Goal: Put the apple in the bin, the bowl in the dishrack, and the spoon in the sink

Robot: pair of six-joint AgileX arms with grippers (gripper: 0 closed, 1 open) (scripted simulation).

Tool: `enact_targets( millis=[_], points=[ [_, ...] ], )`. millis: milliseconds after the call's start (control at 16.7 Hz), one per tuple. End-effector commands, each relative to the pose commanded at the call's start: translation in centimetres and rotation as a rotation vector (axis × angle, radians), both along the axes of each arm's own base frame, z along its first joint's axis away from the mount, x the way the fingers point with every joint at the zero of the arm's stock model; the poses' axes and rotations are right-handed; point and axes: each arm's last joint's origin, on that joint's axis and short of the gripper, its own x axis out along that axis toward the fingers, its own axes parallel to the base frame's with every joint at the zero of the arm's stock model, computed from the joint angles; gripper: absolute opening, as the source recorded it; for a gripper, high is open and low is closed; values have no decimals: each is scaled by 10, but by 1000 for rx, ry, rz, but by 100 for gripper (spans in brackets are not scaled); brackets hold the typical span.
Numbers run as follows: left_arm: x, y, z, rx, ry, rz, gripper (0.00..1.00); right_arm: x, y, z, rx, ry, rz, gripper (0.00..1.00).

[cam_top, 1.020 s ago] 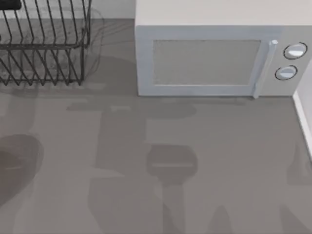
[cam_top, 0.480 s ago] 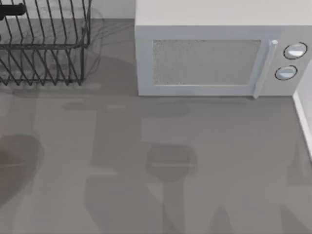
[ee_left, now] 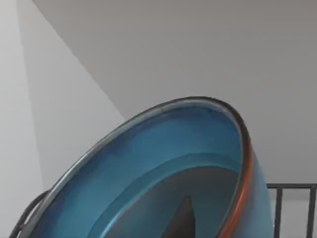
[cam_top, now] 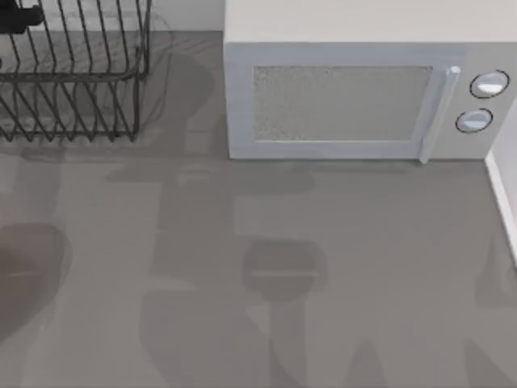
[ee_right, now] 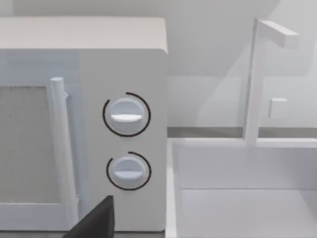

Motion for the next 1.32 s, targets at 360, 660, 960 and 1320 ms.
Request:
enact_targets(
  millis=[360, 660, 960, 1320],
  points=[
    [0, 0, 0, 0, 0, 0, 100, 0, 0, 0, 0, 0, 0, 100],
    [0, 1, 0, 0, 0, 2, 100, 0, 0, 0, 0, 0, 0, 100],
    [-21, -7, 16, -7, -21, -1, 100, 0, 0, 0, 0, 0, 0, 100],
    [-116, -22, 52, -21, -70, 4, 100, 0, 0, 0, 0, 0, 0, 100]
  ],
)
